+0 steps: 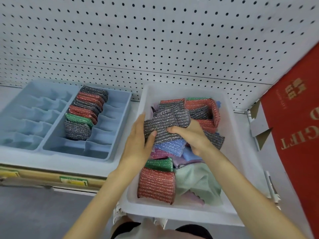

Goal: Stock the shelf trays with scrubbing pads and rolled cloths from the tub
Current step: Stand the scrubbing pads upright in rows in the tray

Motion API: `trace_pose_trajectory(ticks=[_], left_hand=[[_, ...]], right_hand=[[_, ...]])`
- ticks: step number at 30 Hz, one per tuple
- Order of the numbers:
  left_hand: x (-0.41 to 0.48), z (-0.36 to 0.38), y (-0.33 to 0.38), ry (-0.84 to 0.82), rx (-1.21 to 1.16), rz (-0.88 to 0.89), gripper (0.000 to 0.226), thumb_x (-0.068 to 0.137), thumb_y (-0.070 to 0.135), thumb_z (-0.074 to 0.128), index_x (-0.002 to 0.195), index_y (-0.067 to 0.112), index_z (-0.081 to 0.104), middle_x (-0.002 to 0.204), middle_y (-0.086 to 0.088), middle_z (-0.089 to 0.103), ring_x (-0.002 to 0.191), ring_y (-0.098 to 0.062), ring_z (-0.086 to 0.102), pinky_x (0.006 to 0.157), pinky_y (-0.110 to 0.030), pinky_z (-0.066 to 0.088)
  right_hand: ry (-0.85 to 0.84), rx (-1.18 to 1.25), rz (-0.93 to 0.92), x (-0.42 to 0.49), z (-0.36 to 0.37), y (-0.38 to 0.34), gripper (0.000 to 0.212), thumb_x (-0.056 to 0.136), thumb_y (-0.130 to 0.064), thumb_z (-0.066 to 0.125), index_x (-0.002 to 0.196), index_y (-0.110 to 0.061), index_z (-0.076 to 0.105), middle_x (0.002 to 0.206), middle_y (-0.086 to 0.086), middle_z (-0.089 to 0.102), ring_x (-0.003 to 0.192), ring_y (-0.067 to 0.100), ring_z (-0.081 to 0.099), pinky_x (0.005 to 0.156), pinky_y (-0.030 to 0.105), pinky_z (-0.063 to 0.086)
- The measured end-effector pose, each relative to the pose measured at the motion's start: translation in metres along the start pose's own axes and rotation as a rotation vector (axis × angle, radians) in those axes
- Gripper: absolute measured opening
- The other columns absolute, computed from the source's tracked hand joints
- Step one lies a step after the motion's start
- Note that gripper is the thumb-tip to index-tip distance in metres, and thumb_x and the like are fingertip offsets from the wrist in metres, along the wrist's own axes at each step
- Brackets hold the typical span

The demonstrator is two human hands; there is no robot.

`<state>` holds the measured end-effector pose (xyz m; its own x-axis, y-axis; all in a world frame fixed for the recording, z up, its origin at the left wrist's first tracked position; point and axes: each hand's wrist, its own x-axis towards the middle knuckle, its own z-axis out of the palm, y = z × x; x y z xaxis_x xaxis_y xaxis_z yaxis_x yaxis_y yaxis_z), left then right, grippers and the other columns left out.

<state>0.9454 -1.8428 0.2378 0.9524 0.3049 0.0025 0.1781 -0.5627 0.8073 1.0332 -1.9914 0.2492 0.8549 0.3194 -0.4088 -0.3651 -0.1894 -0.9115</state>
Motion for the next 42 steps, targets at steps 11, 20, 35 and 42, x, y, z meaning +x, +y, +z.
trace_pose_trajectory(ticks=[11,20,35,42], left_hand=[[0.006,-0.009,0.037,-0.160,-0.812,-0.243,0.080,0.068,0.071,0.063,0.136,0.033,0.045,0.132,0.009,0.059,0.121,-0.011,0.056,0.107,-0.042,0.039],[-0.006,-0.037,0.020,0.028,-1.103,-0.476,0.018,0.088,0.010,0.058,0.106,0.007,0.062,0.085,-0.003,0.075,0.075,-0.013,0.071,0.062,-0.027,0.058],[-0.038,-0.098,-0.010,0.089,-1.086,-0.266,0.105,0.040,0.067,0.083,0.129,0.023,0.046,0.117,0.000,0.068,0.106,-0.016,0.066,0.080,-0.027,0.055],[-0.041,-0.162,-0.045,0.056,-1.218,-0.291,0.063,0.069,0.023,0.082,0.125,0.019,0.055,0.116,-0.005,0.069,0.106,-0.024,0.066,0.088,-0.045,0.055]], right_hand=[[0.060,0.346,-0.121,-0.042,-0.025,-0.030,0.027,0.078,-0.007,0.069,0.103,-0.015,0.067,0.100,0.003,0.073,0.095,0.021,0.069,0.087,0.039,0.053],[0.110,0.715,0.132,-0.051,-0.030,-0.023,0.025,0.070,-0.018,0.070,0.094,-0.018,0.066,0.086,-0.001,0.074,0.076,0.014,0.070,0.081,0.036,0.053],[0.067,0.994,0.041,-0.070,0.149,-0.034,0.047,0.072,-0.022,0.067,0.120,-0.018,0.063,0.113,0.003,0.070,0.092,0.015,0.069,0.072,0.028,0.057],[0.003,0.763,-0.064,-0.079,0.224,-0.044,0.048,0.074,-0.023,0.067,0.121,-0.022,0.058,0.111,0.001,0.070,0.095,0.015,0.068,0.078,0.035,0.055]])
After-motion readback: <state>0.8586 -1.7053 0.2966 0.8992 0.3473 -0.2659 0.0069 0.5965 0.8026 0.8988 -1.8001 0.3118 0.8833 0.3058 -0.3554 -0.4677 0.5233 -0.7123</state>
